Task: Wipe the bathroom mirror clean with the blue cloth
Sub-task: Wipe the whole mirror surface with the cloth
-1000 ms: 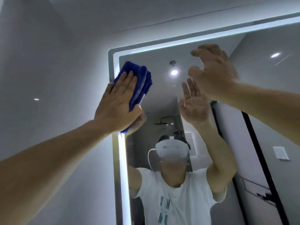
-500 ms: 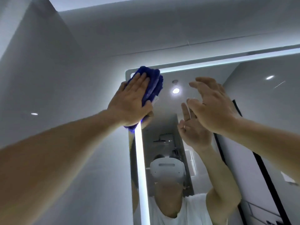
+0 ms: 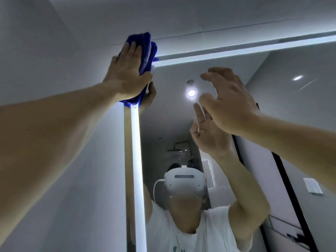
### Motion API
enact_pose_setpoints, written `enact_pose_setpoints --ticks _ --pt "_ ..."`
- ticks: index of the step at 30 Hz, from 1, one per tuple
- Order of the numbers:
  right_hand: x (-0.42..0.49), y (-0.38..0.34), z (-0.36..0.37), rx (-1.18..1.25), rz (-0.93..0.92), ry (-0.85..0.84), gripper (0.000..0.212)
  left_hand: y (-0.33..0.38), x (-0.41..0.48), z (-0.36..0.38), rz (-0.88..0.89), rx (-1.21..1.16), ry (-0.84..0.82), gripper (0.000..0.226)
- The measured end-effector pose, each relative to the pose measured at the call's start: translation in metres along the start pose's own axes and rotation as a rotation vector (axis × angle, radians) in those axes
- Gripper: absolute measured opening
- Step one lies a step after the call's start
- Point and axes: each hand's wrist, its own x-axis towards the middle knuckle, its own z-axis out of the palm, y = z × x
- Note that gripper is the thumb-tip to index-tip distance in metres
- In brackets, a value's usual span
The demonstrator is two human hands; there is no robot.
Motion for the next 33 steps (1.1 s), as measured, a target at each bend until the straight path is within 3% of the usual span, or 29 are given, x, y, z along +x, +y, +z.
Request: enact_pose_setpoints --ticks 11,21,29,31,33 --pt "-0.041 -0.017 -0.009 0.094 0.044 -0.075 0.064 0.055 -0.176 0.020 0.345 0.048 -0.050 0.074" --pt "-0.081 0.024 -0.023 0.132 0.132 -0.090 0.067 0.098 -0.327 0.033 0.637 0.098 -0.138 0.073" --pt "-0.098 0.034 -0.028 0.109 0.108 -0.137 0.066 0.069 -0.264 0.016 0.928 0.100 -0.210 0.058" --pt "-0.098 0.031 -0.022 0.085 0.127 -0.167 0.067 0.056 -0.226 0.013 0.878 0.119 -0.184 0.059" --pt "-0.095 0.026 -0.015 0.049 0.120 -0.177 0.067 0.045 -0.184 0.008 0.674 0.128 -0.166 0.067"
